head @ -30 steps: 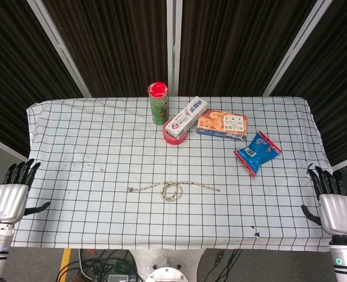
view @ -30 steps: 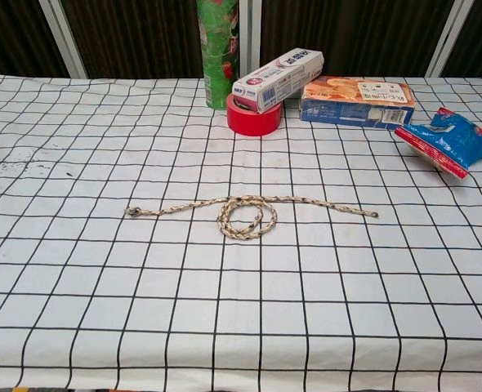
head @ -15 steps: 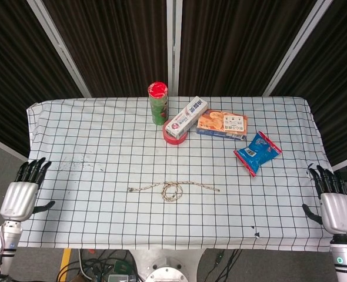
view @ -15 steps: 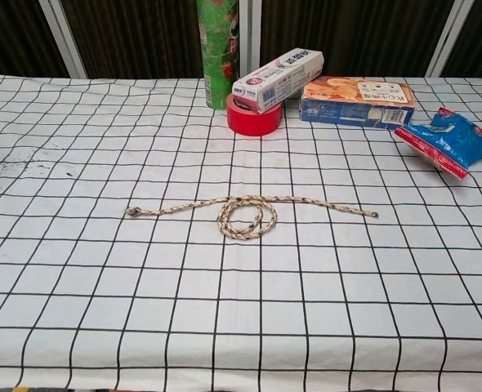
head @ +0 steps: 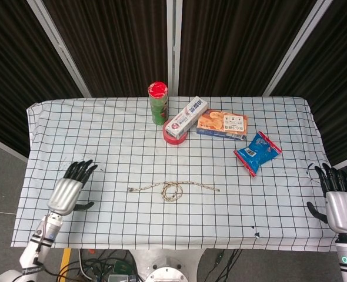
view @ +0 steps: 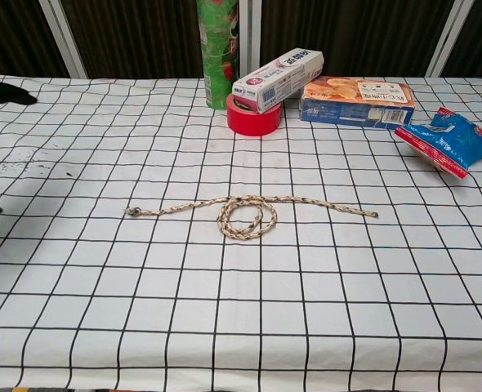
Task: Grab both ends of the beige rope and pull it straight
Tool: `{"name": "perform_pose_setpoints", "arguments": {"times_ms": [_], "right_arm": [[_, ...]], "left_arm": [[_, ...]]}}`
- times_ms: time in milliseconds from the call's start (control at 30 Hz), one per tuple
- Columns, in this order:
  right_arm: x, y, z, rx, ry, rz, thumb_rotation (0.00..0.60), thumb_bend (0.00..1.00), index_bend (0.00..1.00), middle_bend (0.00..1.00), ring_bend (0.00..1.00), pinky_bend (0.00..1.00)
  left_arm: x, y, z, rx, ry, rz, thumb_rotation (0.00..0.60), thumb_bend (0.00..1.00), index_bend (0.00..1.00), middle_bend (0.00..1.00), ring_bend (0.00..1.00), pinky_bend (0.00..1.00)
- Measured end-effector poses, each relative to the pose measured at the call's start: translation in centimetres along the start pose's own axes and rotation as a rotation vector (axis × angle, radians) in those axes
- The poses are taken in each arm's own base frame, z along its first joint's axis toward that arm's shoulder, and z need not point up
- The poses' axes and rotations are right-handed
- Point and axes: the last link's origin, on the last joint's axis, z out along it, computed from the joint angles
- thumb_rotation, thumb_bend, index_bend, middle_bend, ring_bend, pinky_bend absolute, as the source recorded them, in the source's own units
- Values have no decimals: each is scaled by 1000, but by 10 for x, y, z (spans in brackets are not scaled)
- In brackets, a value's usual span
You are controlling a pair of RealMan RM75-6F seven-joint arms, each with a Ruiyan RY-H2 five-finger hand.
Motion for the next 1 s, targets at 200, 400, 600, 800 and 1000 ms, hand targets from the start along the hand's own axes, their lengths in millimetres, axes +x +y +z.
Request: {"name": "perform_pose_setpoints", "arguments": {"times_ms": [200, 400, 600, 800, 1000], "right_arm": [[-1, 1, 1, 7, -12, 2, 600, 187, 0, 0, 0, 0], [0, 3, 2, -2, -8, 7, 600, 189, 0, 0, 0, 0], [-2, 5, 3, -9, -7, 13, 600, 198, 0, 0, 0, 0], [-4, 7, 5, -14, -11, 18, 600, 198, 0, 0, 0, 0], [-5, 9, 5, -12, -4, 28, 600, 186, 0, 0, 0, 0]], "left_arm": [[-26, 26, 32, -32, -67, -3, 600, 62, 170, 25, 0, 42], [-42, 48, 51, -38, -95, 5, 600, 80, 201, 29, 0, 43], [-49, 62, 62, -31, -108, -3, 600, 100, 221, 44, 0, 44], [-51, 75, 72, -27, -124, -24, 600, 137, 268, 52, 0, 54], [-57, 90, 83, -31, -142, -37, 600, 158, 300, 63, 0, 58]]}}
